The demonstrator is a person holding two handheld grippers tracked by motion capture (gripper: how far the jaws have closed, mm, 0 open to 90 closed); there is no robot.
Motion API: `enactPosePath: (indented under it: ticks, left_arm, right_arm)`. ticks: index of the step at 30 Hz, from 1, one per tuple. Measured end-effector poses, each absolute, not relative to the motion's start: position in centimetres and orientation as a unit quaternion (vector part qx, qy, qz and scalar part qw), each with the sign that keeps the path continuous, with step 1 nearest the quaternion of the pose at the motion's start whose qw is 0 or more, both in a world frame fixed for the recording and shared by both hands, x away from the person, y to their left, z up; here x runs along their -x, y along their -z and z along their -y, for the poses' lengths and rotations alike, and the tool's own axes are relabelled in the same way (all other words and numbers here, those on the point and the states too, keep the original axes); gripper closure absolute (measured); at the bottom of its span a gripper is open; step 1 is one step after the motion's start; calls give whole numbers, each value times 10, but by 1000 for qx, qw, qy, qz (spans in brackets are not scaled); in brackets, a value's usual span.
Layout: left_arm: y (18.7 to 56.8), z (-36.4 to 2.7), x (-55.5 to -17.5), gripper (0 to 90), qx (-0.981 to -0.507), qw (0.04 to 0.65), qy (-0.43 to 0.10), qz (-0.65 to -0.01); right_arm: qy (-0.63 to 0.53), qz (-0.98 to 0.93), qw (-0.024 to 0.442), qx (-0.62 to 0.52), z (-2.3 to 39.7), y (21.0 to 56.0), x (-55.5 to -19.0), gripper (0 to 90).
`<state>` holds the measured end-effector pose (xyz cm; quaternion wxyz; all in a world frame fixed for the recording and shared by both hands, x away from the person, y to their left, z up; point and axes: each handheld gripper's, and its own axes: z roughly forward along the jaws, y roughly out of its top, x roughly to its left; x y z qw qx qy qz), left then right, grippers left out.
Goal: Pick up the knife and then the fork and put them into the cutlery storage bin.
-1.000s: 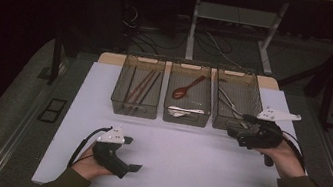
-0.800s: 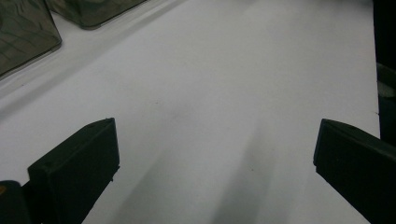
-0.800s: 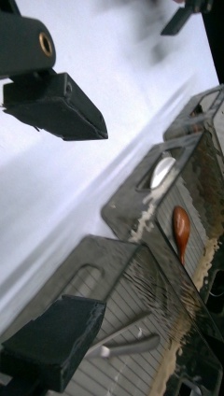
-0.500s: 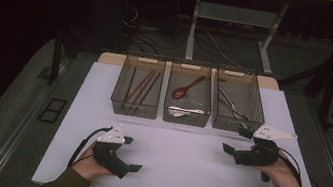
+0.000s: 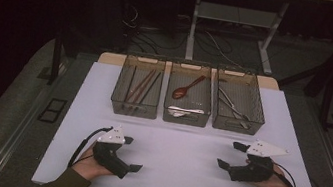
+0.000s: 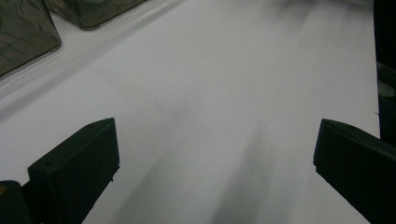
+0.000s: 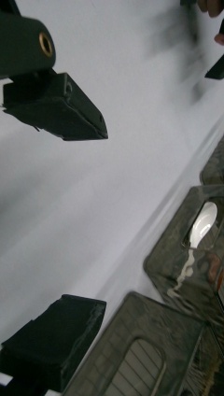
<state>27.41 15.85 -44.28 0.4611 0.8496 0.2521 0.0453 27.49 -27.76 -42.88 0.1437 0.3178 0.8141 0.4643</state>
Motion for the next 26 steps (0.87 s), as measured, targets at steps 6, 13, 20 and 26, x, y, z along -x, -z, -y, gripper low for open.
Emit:
enactPosePath:
  ticks: [6, 13, 20, 26]
  left_arm:
    - [443, -158, -274, 0, -850, 461, -45, -252]
    - [443, -158, -274, 0, -850, 460, -46, -252]
    - [443, -159, -274, 0, -849, 462, -45, -253]
    - [443, -158, -274, 0, -850, 461, -45, -252]
  right_arm:
    - [-466, -816, 138, -313, 278, 433, -267, 144]
    - [-471, -813, 131, -316, 281, 438, -263, 143]
    - [-466, -816, 130, -316, 282, 442, -264, 144]
    - [-466, -815, 129, -319, 283, 441, -263, 144]
